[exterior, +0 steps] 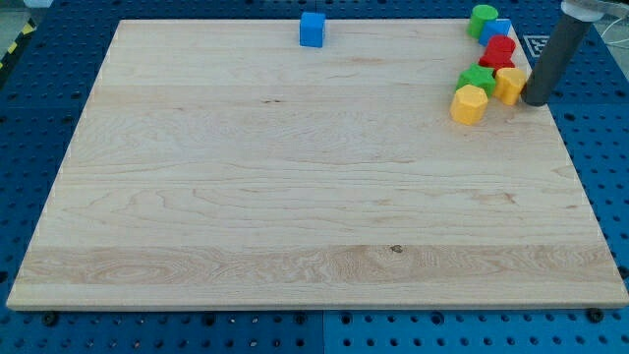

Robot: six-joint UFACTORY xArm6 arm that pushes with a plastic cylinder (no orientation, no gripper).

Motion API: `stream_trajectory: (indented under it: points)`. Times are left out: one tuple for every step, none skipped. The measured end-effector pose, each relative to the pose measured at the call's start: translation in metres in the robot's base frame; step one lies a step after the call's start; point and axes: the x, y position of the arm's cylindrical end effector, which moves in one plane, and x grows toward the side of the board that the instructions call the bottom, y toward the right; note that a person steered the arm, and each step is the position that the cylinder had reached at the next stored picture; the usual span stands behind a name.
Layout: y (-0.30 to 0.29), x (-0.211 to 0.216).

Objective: Nudge the green star right a bit

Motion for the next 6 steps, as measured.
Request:
stream_trajectory:
  points:
    - [0.01,0.0]
    - [0.023,0.009]
    - [0.022,0.039]
    - [-0.002,0.087]
    - [-0.05,0.141]
    - [-0.101,0.151]
